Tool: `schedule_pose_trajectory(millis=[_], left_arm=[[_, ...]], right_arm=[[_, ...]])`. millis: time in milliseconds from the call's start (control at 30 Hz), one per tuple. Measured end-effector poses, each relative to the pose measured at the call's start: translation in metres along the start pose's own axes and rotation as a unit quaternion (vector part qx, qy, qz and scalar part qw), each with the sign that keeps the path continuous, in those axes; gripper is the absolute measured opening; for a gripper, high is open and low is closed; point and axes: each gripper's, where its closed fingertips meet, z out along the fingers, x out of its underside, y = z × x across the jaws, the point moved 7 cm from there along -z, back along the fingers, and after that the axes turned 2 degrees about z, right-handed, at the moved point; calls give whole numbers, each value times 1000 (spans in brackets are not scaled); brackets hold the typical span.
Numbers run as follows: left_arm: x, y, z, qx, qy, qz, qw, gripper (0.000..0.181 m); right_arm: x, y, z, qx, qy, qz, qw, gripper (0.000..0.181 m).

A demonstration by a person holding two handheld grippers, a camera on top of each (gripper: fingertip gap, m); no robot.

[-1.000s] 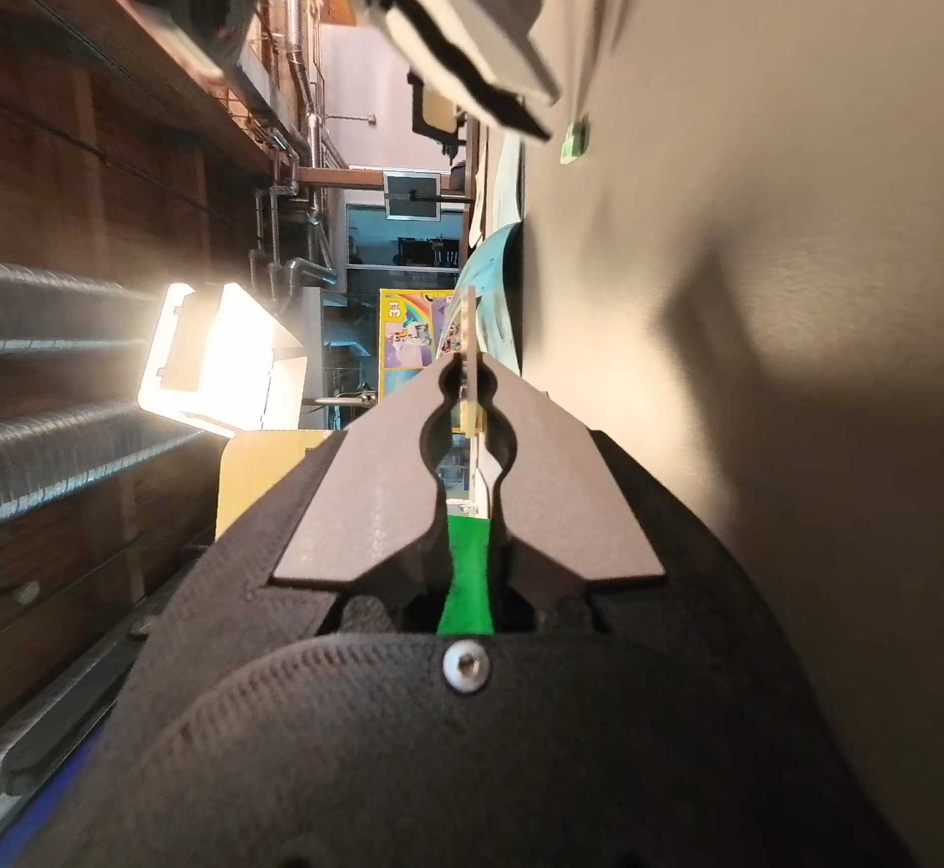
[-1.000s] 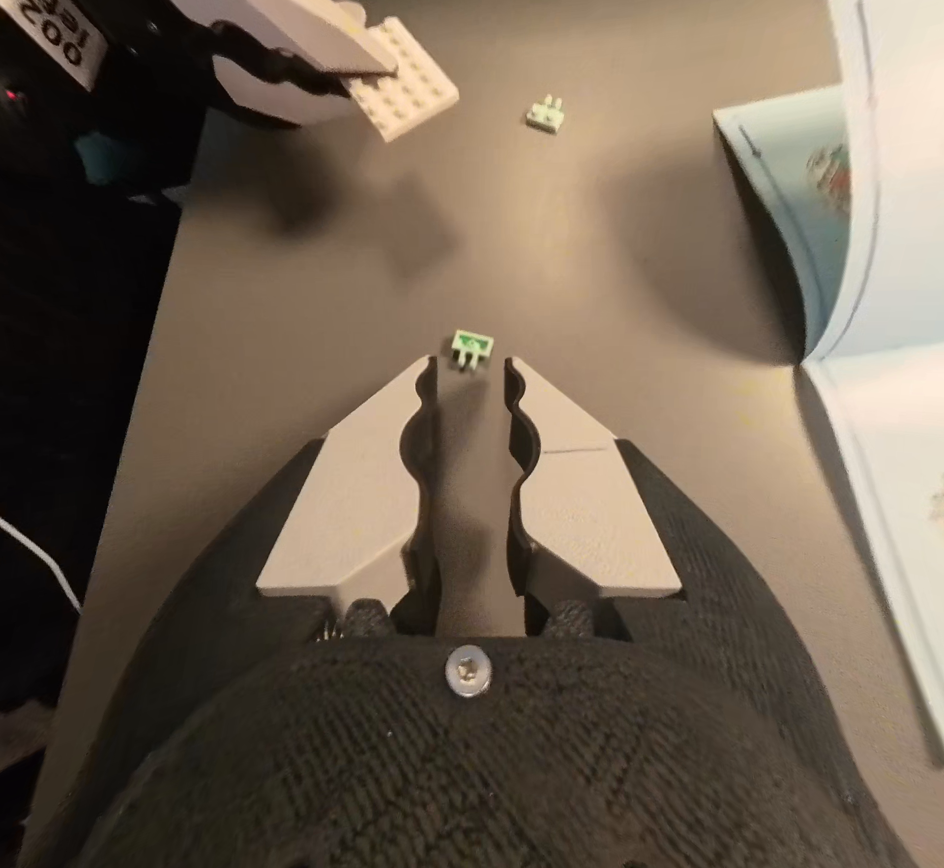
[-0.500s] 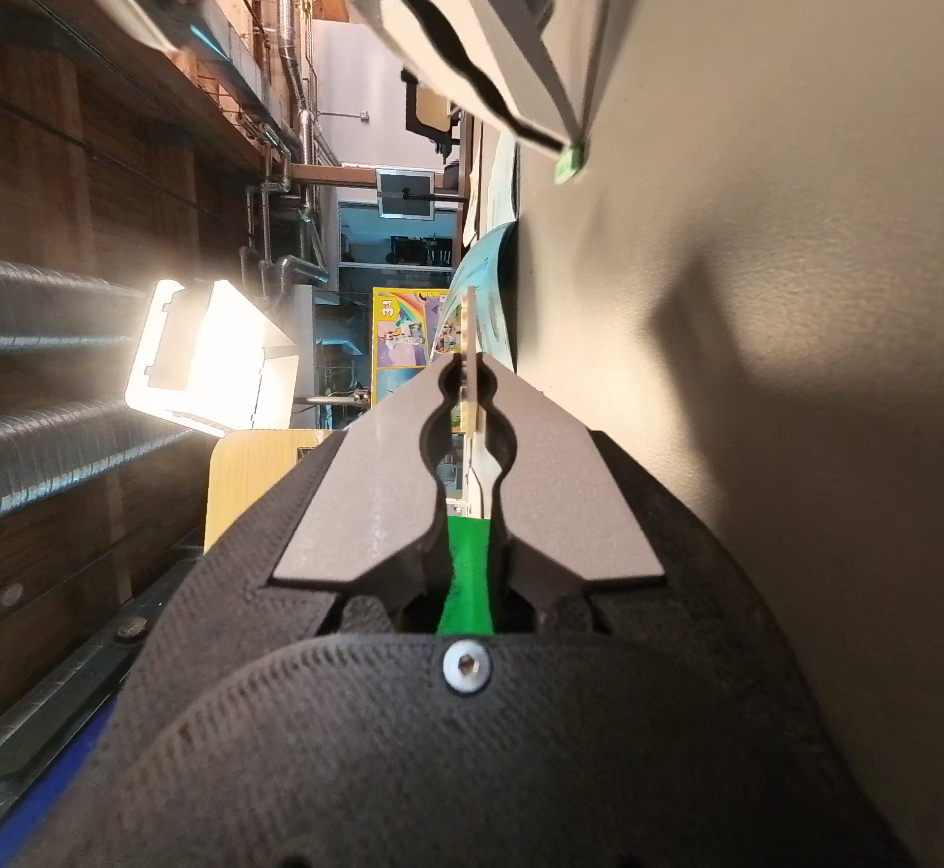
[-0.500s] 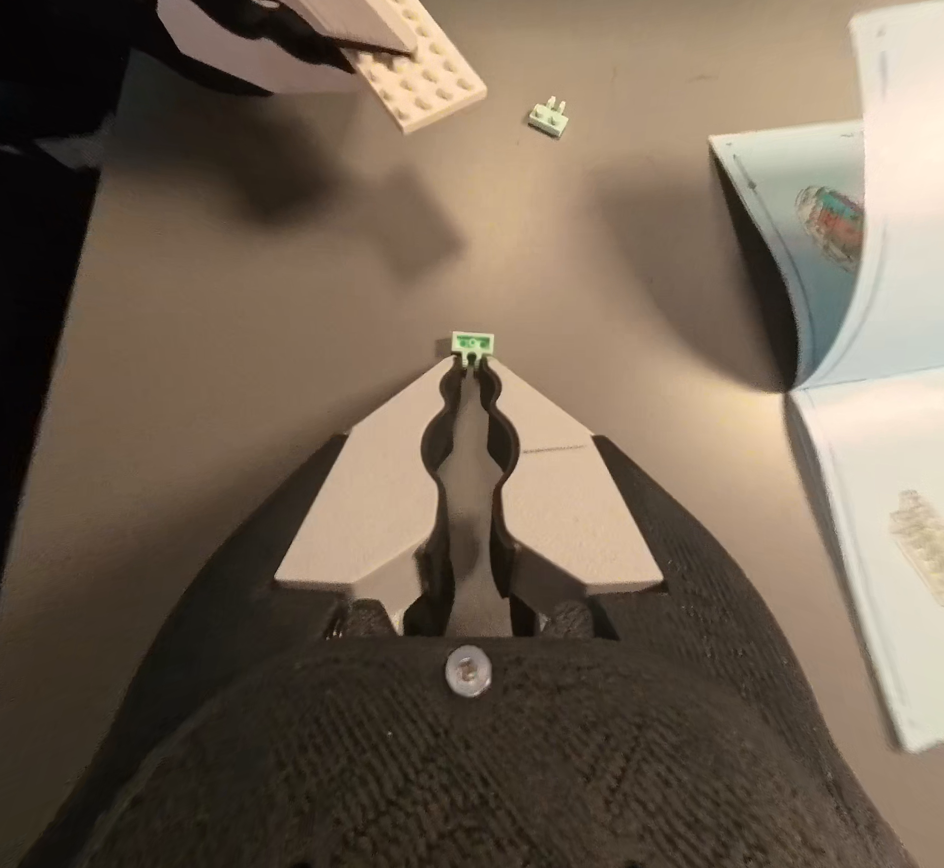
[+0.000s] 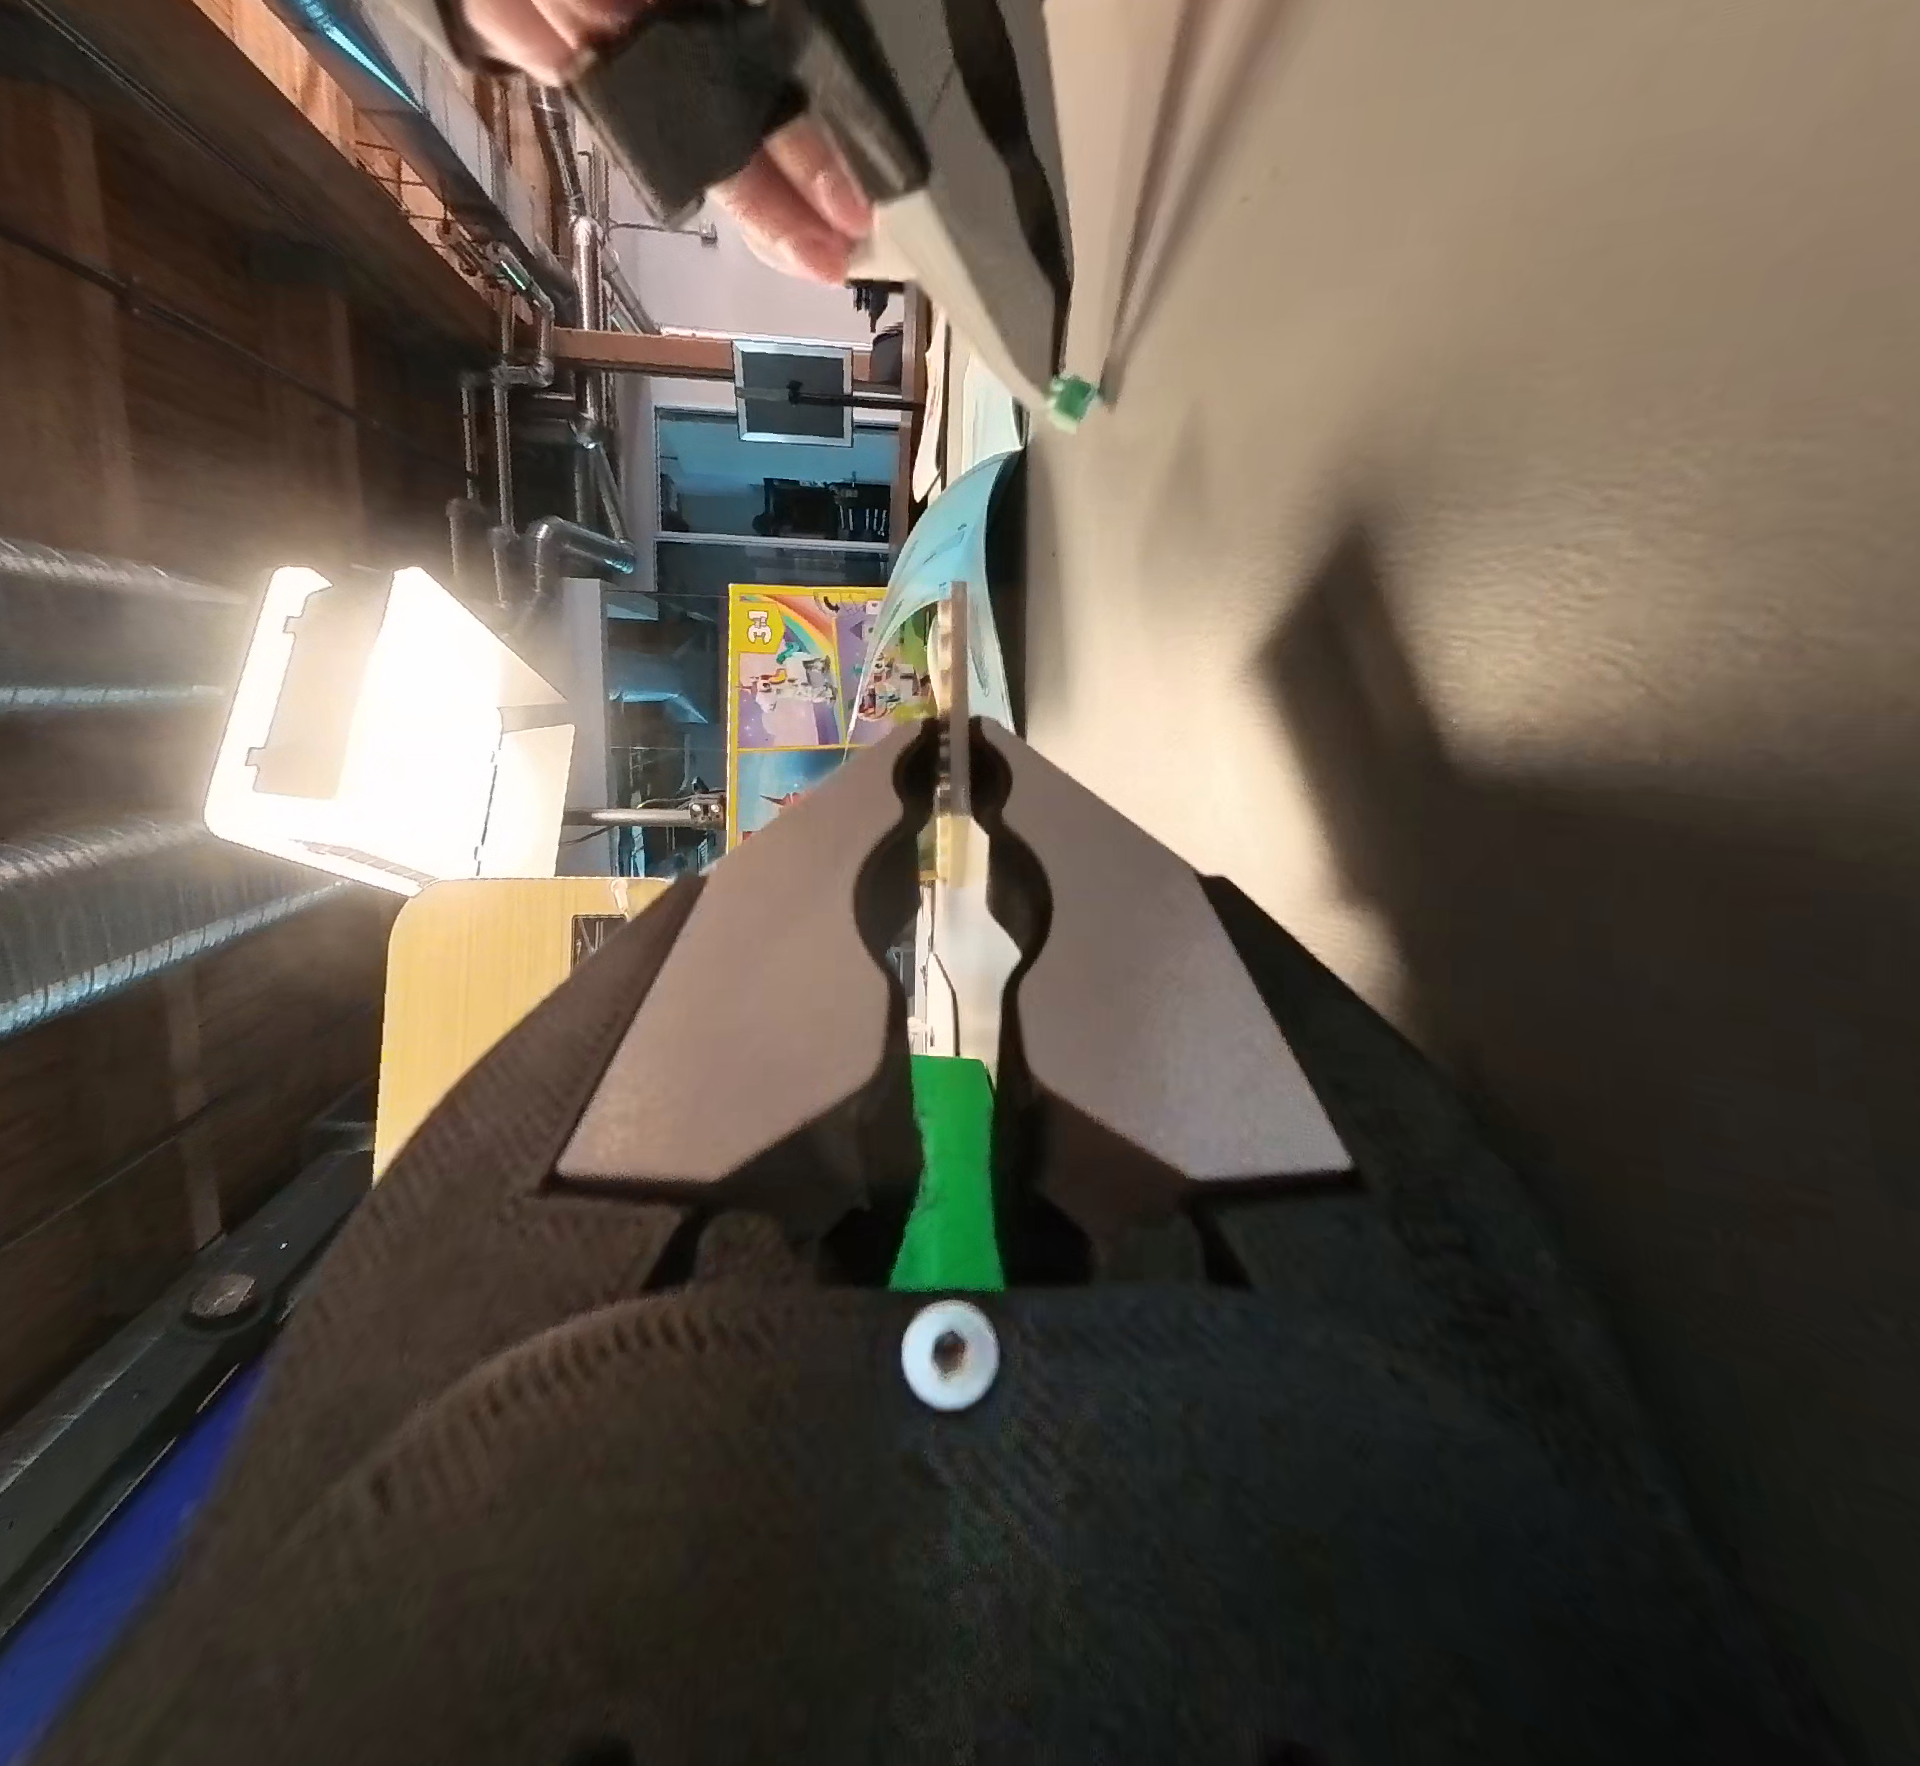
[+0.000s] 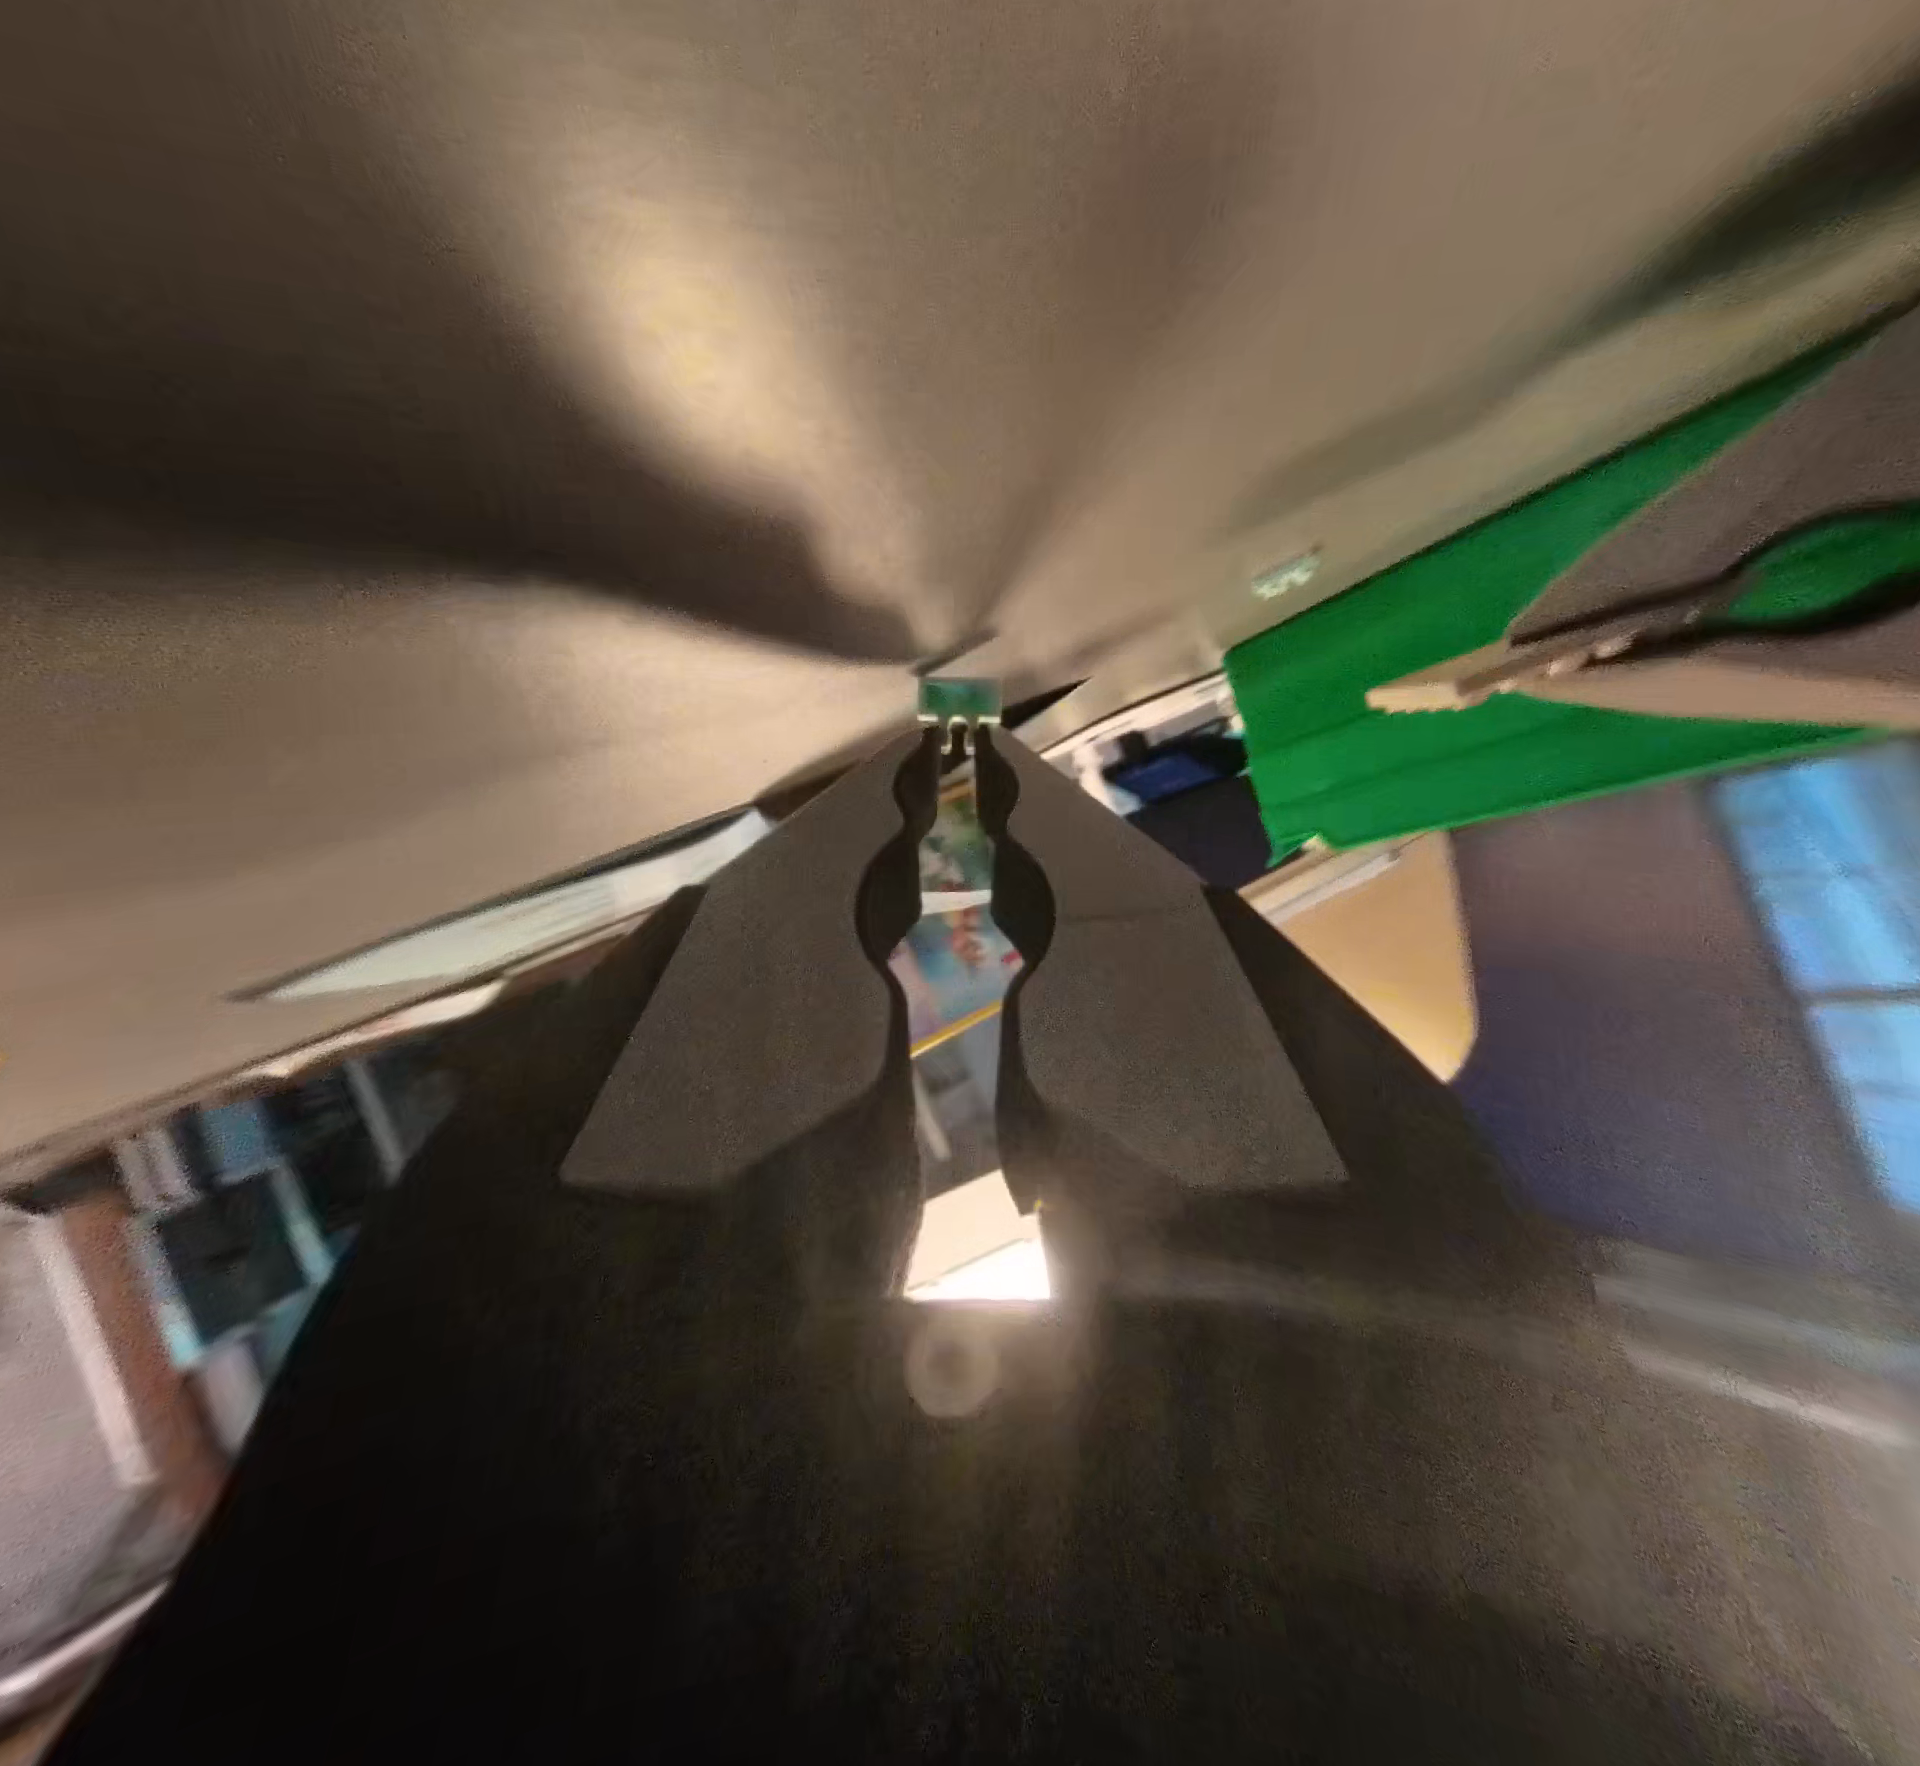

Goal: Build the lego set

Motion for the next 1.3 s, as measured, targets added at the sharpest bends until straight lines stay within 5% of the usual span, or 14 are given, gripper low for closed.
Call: schedule_pose_trajectory(millis=[233, 467, 567, 633, 733, 800, 900, 967, 1033, 1300], left_arm=[[0, 0, 0, 1, -1, 1, 1000, 4], [0, -1, -1, 2, -3, 1, 1000, 4], [0, -1, -1, 4, -4, 1, 1000, 4], [0, -1, -1, 2, -3, 1, 1000, 4], [0, -1, 0, 3, 0, -1, 1000, 4], [0, -1, 0, 5, 0, 0, 1000, 3], [0, -2, 0, 7, -1, 2, 1000, 4], [0, -2, 0, 9, -2, 2, 1000, 4], [0, -2, 0, 9, 0, 2, 1000, 4], [1, -3, 0, 10, 3, 2, 1000, 4]], right_arm=[[-16, 0, -10, 30, -50, -99, 993, 5], [-16, 1, -20, 56, -65, -22, 996, 23], [-5, 8, -22, 1, -44, 148, 988, 14], [1, 7, -22, -60, -55, 413, 907, 8], [2, -1, -22, -107, -108, 752, 642, 9], [-3, -2, -22, -120, -136, 856, 484, 11], [-11, 4, -20, -114, -141, 916, 358, 16], [-10, 7, -19, -104, -126, 934, 318, 20], [-7, 7, -16, -97, -110, 940, 307, 25], [-6, -3, -5, -100, -101, 939, 313, 26]])
